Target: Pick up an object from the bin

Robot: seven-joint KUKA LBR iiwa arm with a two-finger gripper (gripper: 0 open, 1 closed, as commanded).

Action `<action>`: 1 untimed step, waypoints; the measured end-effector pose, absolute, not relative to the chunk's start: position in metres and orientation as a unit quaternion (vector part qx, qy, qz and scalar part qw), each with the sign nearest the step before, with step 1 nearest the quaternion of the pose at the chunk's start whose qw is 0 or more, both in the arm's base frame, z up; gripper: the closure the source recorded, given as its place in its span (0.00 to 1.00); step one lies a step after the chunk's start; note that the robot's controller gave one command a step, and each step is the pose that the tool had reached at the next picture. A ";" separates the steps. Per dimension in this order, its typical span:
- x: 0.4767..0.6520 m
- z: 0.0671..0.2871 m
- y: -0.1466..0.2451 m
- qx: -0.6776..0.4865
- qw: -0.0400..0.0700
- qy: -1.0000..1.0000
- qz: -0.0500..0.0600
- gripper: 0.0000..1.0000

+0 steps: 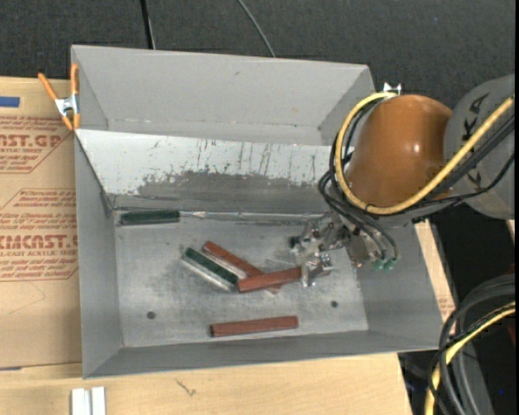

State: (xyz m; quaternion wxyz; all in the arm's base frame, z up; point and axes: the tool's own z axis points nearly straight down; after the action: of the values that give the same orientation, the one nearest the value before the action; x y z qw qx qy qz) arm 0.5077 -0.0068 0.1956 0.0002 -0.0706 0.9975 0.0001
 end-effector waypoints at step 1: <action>0.508 0.196 -0.007 -0.071 0.000 0.998 0.000 1.00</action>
Offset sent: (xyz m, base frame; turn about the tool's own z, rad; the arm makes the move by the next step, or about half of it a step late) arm -0.0038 -0.0509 0.1021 -0.3632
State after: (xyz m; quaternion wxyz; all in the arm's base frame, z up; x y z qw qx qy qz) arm 0.5077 -0.0068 0.1956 0.0002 -0.0705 0.9975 0.0001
